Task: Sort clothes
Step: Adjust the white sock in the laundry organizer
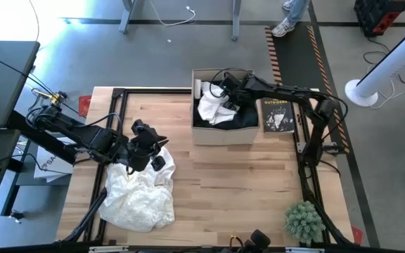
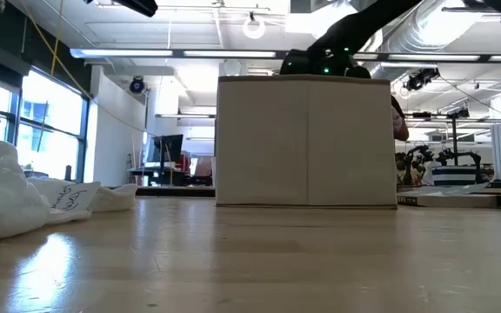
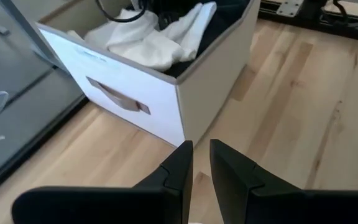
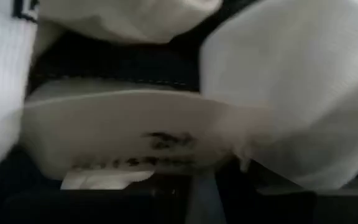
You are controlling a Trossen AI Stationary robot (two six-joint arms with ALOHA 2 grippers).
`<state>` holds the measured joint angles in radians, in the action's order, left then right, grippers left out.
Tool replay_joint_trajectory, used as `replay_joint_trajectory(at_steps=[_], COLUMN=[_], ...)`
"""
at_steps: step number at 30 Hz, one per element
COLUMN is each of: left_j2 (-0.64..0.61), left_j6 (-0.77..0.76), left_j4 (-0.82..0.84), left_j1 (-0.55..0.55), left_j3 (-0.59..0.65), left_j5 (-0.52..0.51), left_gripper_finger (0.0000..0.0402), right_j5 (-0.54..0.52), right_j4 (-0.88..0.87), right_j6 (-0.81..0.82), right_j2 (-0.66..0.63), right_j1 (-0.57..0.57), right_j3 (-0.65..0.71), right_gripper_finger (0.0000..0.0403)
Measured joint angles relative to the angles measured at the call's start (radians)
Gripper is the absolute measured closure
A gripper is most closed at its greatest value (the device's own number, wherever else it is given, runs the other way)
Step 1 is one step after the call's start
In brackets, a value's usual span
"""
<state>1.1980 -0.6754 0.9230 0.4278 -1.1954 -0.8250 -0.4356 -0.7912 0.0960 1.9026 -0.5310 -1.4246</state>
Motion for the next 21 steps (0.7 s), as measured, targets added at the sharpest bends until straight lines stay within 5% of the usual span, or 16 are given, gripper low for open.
replay_joint_trajectory(at_steps=[12, 17, 21], left_j2=[0.000, 0.000, 0.000], left_j6=[-0.007, -0.013, -0.013], left_j4=[-0.003, -0.004, -0.004], left_j1=[0.006, 0.008, 0.008], left_j3=[0.000, 0.000, 0.000], left_j5=[0.014, 0.012, 0.012], left_gripper_finger=[0.0348, 0.0348, 0.0348], right_j5=[-0.043, -0.215, -0.215], right_j4=[-0.411, -0.272, -0.119], right_j6=[0.084, 0.053, 0.029], right_j2=[-0.047, -0.052, -0.049], right_j1=[0.075, 0.078, 0.042], right_j3=[-0.408, -0.408, -0.266], right_gripper_finger=[0.0332, 0.0332, 0.0332])
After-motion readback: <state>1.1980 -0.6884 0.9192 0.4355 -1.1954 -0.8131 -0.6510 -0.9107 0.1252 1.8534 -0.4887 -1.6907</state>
